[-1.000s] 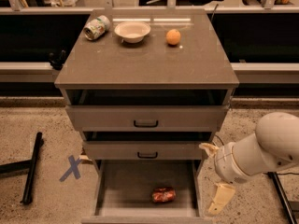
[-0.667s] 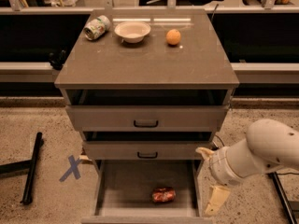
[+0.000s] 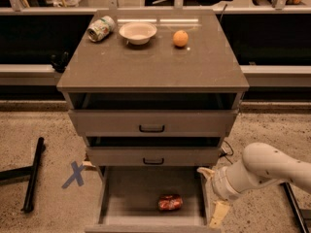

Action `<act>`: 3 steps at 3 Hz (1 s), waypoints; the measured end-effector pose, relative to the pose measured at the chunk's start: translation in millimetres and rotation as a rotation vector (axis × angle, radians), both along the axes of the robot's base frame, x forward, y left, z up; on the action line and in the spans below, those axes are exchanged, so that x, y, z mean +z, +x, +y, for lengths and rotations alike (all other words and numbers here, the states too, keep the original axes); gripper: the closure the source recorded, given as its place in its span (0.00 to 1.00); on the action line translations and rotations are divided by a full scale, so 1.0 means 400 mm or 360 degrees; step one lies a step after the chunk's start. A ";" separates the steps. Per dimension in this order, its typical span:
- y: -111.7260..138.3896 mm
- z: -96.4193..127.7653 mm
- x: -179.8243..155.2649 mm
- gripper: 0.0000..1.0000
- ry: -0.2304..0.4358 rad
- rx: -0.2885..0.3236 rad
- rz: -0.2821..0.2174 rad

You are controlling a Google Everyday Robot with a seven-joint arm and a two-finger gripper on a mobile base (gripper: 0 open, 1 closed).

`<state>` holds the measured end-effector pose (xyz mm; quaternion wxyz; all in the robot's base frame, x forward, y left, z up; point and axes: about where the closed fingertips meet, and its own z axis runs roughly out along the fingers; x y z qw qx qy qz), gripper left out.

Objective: Pick coke can from bottom drawer and place on counter

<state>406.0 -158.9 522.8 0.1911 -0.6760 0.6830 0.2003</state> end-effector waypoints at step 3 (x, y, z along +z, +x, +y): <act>0.008 0.006 -0.218 0.00 0.0088 0.0052 0.0109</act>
Offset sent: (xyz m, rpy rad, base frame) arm 0.0059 -0.0015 -0.0550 0.0305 0.0617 0.0157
